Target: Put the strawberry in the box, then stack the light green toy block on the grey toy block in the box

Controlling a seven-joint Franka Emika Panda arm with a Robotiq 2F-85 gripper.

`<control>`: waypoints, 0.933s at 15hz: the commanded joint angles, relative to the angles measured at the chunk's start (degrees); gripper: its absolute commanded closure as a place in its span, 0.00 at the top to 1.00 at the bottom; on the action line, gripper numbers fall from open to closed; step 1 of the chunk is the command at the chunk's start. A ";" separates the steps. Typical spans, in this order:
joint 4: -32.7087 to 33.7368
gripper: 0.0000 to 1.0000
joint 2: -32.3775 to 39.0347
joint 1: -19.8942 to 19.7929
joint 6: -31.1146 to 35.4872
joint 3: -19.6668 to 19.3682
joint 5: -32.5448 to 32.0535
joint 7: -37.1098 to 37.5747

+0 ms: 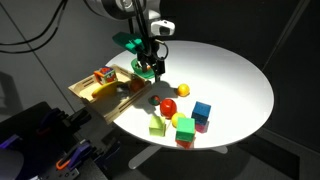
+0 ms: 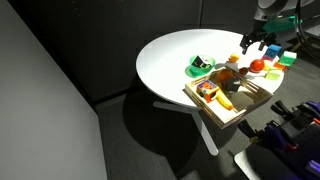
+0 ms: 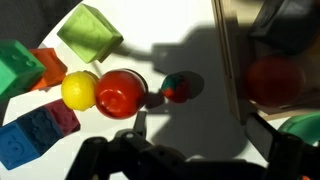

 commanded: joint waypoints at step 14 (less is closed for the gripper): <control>1.47 1.00 6.65 -0.26 4.47 -0.77 -0.02 -0.36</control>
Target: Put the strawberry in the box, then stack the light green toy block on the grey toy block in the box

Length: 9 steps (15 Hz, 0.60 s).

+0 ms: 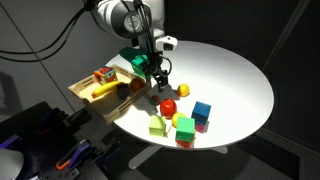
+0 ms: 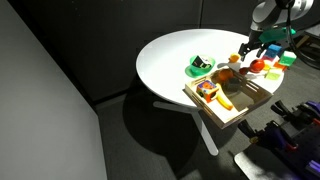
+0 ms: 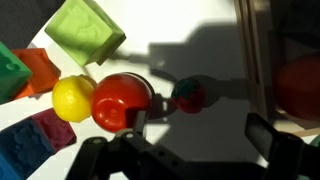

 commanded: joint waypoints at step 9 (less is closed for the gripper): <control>-0.06 1.00 0.80 -0.86 1.60 0.84 1.29 -1.95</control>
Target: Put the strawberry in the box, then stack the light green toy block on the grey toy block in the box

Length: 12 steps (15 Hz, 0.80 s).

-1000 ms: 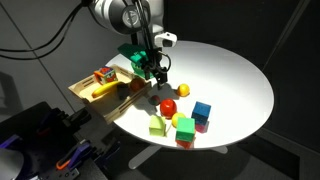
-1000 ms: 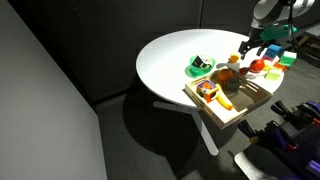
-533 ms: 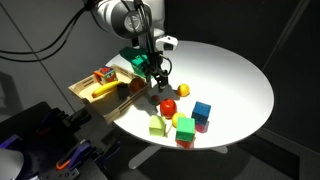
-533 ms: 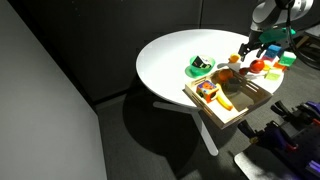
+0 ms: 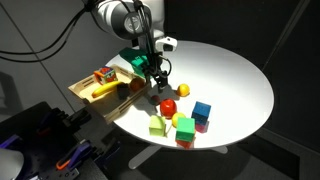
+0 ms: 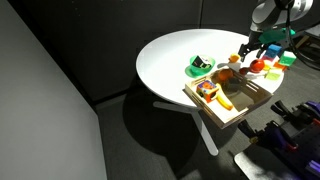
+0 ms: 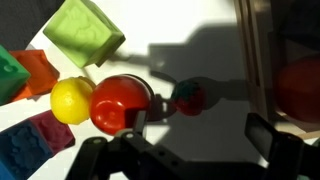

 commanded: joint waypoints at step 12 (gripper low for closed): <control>-0.22 1.00 5.49 -2.98 9.68 3.10 2.51 -7.44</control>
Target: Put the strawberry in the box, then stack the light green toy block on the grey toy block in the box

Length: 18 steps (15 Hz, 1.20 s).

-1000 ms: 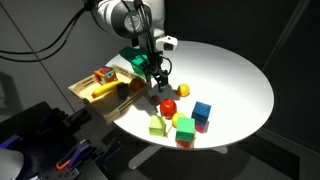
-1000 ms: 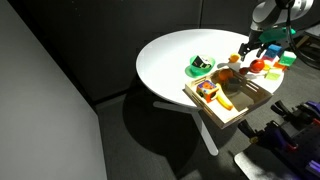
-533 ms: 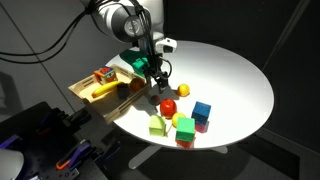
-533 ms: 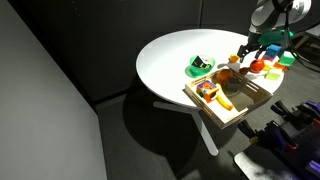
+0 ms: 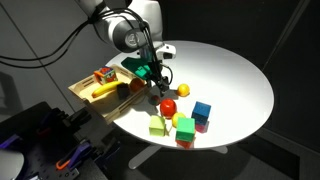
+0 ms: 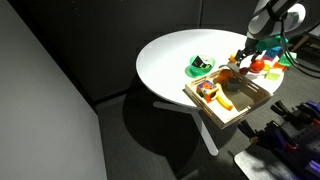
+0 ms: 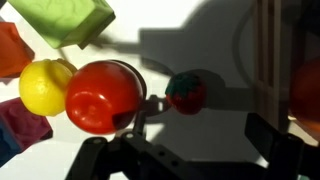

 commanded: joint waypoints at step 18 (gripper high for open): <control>-0.08 0.34 2.75 -3.47 1.67 2.16 1.62 -5.72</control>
